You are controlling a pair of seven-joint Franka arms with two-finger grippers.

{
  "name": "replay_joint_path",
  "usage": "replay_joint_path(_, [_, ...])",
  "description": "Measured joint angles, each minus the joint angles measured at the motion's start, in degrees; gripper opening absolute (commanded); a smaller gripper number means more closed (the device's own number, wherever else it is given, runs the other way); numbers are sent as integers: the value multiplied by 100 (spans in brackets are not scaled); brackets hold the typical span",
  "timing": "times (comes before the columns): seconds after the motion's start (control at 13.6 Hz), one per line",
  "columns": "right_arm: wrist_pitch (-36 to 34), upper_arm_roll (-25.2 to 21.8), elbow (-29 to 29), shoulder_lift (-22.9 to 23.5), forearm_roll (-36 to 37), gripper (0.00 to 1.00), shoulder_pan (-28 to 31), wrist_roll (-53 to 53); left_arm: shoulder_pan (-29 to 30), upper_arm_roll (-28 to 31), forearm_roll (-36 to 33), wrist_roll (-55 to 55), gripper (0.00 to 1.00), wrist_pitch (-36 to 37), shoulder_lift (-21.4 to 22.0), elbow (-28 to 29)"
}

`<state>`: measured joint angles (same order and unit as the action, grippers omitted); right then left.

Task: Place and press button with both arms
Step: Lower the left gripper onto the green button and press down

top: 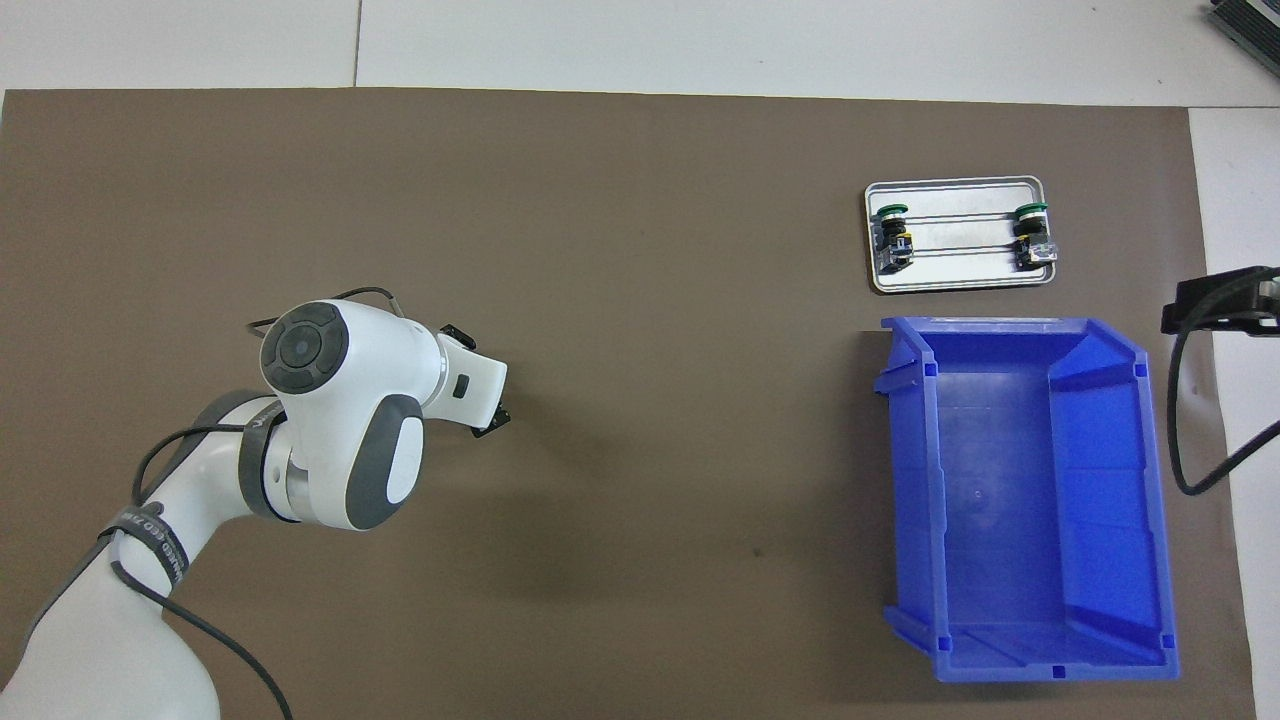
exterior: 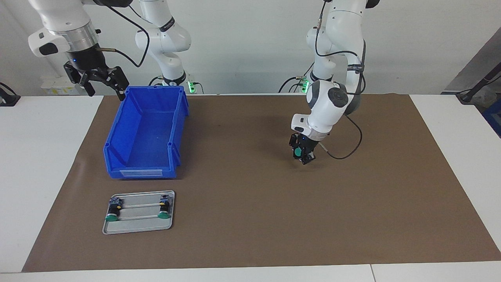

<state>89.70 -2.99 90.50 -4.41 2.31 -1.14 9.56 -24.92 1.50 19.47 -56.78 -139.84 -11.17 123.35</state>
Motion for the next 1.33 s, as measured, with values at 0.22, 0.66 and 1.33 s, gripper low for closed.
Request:
replay_joint_path(0.22, [0, 0, 0, 0, 0, 100, 0, 0, 64, 1, 696, -506, 0, 11, 8, 11])
replay_joint_path(0.66, [0, 0, 2, -2, 0, 100, 0, 0, 308, 3, 1846, -1736, 0, 32, 80, 240])
replay_joint_path(1.33, [0, 0, 10, -6, 0, 100, 0, 0, 592, 3, 4116, -3761, 0, 662, 207, 353])
